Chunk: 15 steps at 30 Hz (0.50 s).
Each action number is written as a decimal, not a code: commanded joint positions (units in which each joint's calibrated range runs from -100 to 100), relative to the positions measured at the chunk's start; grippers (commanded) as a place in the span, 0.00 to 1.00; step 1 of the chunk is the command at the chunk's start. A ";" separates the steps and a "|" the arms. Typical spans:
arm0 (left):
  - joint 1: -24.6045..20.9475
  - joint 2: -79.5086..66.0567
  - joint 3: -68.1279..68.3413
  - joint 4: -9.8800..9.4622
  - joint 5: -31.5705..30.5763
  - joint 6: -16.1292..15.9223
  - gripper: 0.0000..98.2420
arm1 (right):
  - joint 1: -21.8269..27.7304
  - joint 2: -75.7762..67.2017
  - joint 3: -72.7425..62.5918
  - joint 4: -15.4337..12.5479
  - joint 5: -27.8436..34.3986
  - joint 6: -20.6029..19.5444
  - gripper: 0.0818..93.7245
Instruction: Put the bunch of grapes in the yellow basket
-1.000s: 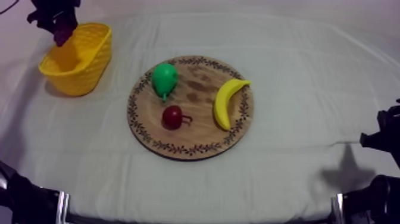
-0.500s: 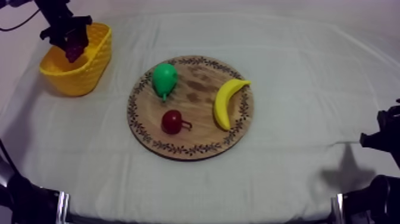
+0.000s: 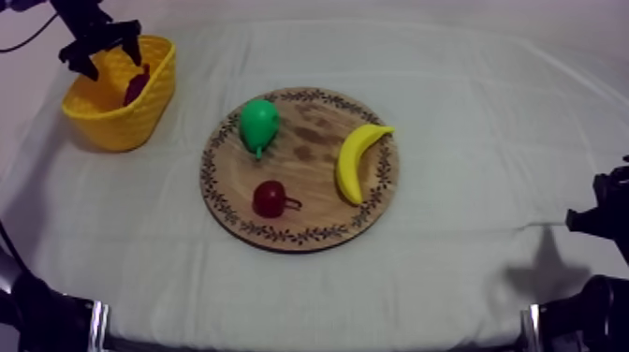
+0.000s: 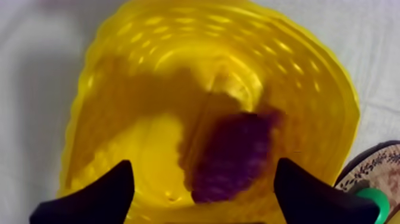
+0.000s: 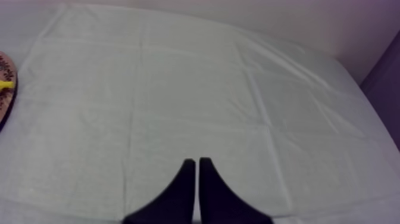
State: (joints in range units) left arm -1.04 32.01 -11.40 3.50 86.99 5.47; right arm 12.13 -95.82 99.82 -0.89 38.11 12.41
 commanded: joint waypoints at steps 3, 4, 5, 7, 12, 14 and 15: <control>-0.26 -2.61 2.50 -0.05 -1.18 -0.01 0.87 | -0.03 -0.02 -0.05 -0.01 0.03 0.02 0.00; -0.30 -3.61 3.33 -0.05 -1.63 -0.01 0.85 | -0.03 -0.02 -0.05 -0.01 0.03 0.02 0.00; -0.30 -4.75 4.28 -0.05 -2.17 -0.04 0.83 | -0.03 -0.02 -0.05 -0.01 0.03 0.02 0.00; -0.24 -7.32 6.43 -0.05 -3.42 -0.23 0.78 | -0.03 -0.02 -0.05 -0.01 0.03 0.02 0.00; -0.28 -15.50 14.00 0.27 -7.74 -1.06 0.62 | -0.03 -0.02 -0.05 -0.01 0.03 0.02 0.00; -0.41 -19.65 18.34 0.33 -10.18 -1.22 0.57 | -0.03 -0.02 -0.05 -0.01 0.03 0.02 0.00; -0.48 -21.82 20.74 0.40 -11.58 -1.24 0.54 | -0.03 -0.02 -0.05 -0.01 0.03 0.02 0.00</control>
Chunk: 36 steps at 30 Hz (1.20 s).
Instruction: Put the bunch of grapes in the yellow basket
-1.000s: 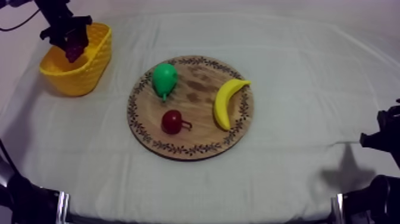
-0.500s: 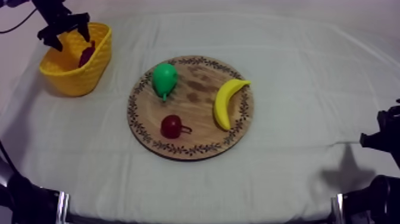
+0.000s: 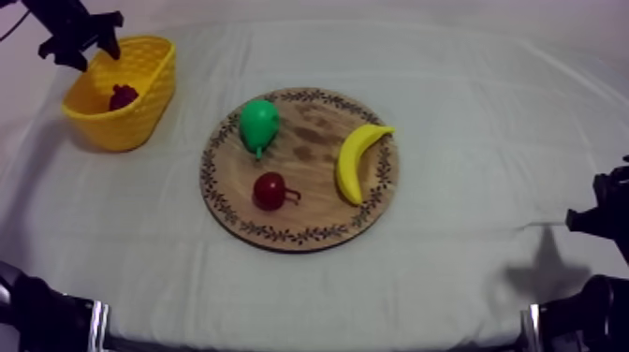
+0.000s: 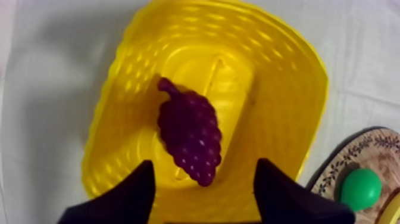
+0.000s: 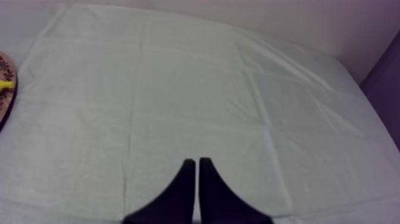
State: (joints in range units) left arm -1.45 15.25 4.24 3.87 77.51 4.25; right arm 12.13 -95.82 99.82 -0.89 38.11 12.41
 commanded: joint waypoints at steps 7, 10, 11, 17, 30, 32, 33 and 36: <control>-0.32 -22.01 24.36 1.65 -13.15 -2.35 0.33 | -0.03 -0.02 -0.05 -0.01 0.03 0.02 0.00; -0.37 -29.21 31.82 2.02 -16.44 -3.21 0.23 | -0.03 -0.02 -0.05 -0.01 0.03 0.02 0.00; -0.40 -31.63 34.10 2.07 -17.48 -3.40 0.19 | -0.03 -0.02 -0.05 -0.01 0.03 0.02 0.00; 0.45 -46.79 49.08 1.94 -26.34 -3.39 0.03 | -0.03 -0.02 -0.05 -0.01 0.03 0.02 0.00; 2.26 -79.33 79.71 -0.54 -43.19 -6.90 0.00 | -0.03 -0.02 -0.05 -0.01 0.03 0.02 0.00; 2.22 -83.54 82.98 -0.99 -43.83 -6.85 0.00 | -0.03 -0.02 -0.05 -0.01 0.03 0.02 0.00; 2.18 -85.61 84.57 -1.17 -44.01 -6.82 0.00 | -0.03 -0.02 -0.05 -0.01 0.03 0.02 0.00; 1.91 -91.72 89.59 -1.95 -44.15 -6.34 0.00 | -0.03 -0.02 -0.05 -0.01 0.03 0.02 0.00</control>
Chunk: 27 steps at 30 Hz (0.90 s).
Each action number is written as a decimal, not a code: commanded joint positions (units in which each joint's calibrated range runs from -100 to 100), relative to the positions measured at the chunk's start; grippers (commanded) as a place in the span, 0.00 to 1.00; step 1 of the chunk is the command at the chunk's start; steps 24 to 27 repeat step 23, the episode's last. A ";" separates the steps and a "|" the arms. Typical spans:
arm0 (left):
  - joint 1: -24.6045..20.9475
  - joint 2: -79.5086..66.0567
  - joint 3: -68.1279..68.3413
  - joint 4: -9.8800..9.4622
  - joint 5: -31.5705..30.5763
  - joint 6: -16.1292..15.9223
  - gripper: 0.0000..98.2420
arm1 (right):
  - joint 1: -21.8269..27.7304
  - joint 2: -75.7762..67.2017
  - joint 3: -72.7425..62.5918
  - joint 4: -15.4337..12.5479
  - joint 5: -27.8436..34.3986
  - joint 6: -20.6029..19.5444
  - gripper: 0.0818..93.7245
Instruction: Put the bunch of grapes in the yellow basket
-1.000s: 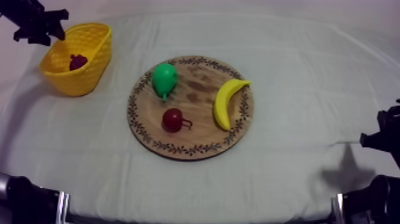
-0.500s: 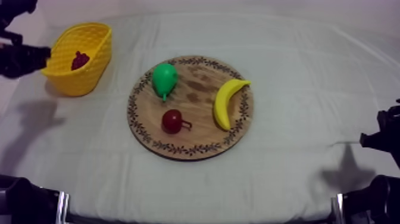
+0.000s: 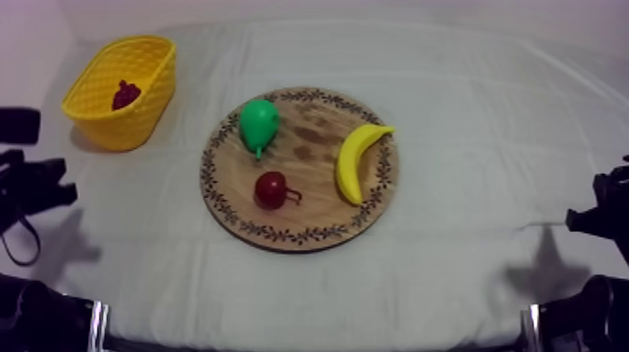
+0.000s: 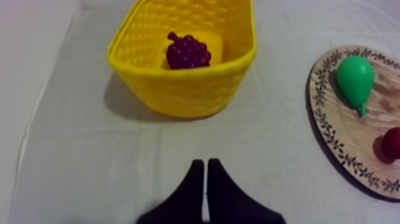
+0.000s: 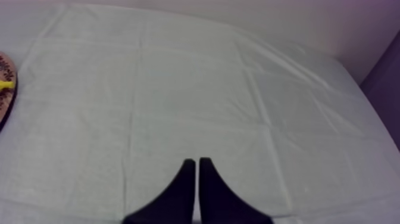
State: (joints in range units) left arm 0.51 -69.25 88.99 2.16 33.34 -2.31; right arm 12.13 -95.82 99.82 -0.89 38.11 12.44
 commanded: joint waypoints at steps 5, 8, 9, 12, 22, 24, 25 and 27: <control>0.23 -16.05 7.73 -3.32 3.00 3.90 0.00 | -0.03 -0.02 -0.05 -0.01 0.03 0.03 0.00; 0.55 -19.51 7.92 -3.79 4.10 7.00 0.00 | -0.03 -0.02 -0.05 -0.01 0.03 0.00 0.00; 0.61 -20.56 7.95 -3.87 4.37 8.13 0.00 | -0.03 -0.02 -0.05 -0.01 0.03 0.01 0.00; 0.96 -23.91 7.98 -3.98 4.82 10.95 0.00 | -0.03 -0.02 -0.05 -0.01 0.03 0.00 0.00; -0.55 -30.24 9.01 -4.06 4.99 13.39 0.00 | -0.03 -0.02 -0.05 -0.01 0.03 0.00 0.00; -0.59 -30.32 9.07 -4.07 4.92 13.44 0.00 | -0.03 -0.02 -0.05 -0.01 0.03 -0.01 0.00; -0.59 -30.32 9.07 -4.07 4.92 13.44 0.00 | -0.03 -0.02 -0.05 -0.01 0.03 -0.01 0.00; -0.59 -30.32 9.07 -4.07 4.92 13.44 0.00 | -0.03 -0.02 -0.05 -0.01 0.03 -0.01 0.00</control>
